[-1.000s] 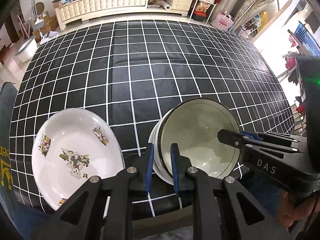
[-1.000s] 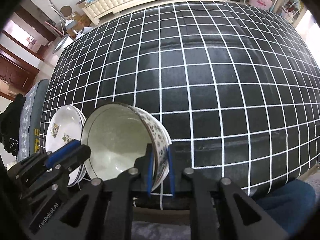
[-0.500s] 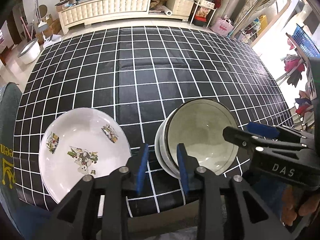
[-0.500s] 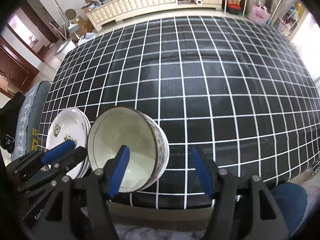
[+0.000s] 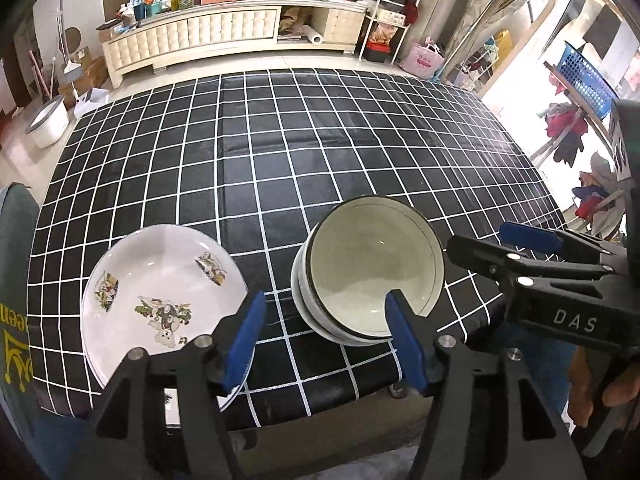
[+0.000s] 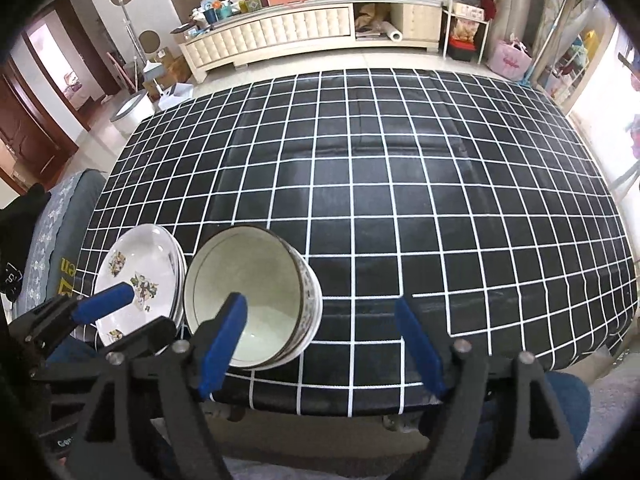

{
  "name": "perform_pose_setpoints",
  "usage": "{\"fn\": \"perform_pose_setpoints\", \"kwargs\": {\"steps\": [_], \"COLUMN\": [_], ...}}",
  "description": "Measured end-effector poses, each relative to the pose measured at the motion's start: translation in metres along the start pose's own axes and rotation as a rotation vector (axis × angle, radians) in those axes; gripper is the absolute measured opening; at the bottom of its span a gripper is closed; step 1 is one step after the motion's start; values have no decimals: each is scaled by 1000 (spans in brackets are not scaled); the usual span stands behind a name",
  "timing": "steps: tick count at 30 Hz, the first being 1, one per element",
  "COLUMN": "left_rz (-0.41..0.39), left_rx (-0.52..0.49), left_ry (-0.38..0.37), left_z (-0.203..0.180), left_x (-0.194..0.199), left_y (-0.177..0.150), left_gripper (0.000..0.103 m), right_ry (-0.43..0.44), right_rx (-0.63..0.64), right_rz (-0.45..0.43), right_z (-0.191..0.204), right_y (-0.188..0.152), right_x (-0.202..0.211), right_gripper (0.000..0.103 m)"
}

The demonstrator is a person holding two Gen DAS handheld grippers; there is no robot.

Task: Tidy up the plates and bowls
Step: 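Lift the floral-patterned bowl and tilt it toward the bowl stack, then lower the floral-patterned bowl into the cream bowl and open the left gripper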

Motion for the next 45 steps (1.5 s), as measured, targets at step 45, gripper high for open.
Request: {"fn": "perform_pose_setpoints", "kwargs": {"steps": [45], "left_rz": [234], "left_rx": [70], "left_ry": [-207], "left_z": [19], "left_x": [-110], "left_y": [-4], "left_gripper": [51], "right_ry": [219], "right_rx": [-197], "right_rz": [261], "right_z": [-22], "right_y": [-10], "right_x": [-99], "right_gripper": [70]}}
Point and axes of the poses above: each gripper's, at about its wrist camera, not at the fingertips, and x roughly against the way its jaws point, z to its left, y to its top, the point moved 2 cm from there along -x, roughly the way its jaws point, and after that the axes turned 3 degrees about -x, right-handed, at the moved point
